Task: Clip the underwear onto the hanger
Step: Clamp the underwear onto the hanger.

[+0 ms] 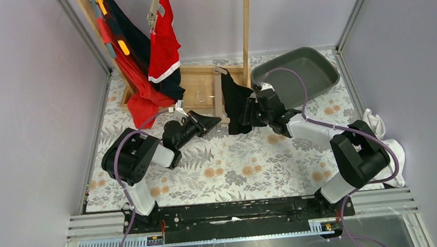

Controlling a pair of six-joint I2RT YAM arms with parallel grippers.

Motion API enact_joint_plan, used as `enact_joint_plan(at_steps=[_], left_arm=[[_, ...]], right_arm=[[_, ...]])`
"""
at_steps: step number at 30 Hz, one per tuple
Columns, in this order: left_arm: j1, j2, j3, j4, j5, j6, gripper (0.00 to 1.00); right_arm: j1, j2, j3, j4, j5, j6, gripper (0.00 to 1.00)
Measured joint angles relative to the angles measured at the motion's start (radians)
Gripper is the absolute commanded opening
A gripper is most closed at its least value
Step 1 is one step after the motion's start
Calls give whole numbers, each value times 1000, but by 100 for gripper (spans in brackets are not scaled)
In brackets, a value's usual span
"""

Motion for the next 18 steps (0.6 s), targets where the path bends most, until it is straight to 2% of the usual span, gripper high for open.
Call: enact_joint_plan(at_steps=[3, 7, 18], left_arm=[[0, 0, 5, -14, 1, 7, 0], [0, -1, 18, -51, 4, 34, 0], [1, -3, 45, -98, 53, 56, 0]], right_arm=[[15, 0, -31, 2, -25, 79, 66], [45, 6, -68, 6, -35, 154, 67], [97, 95, -75, 64, -25, 282, 60]])
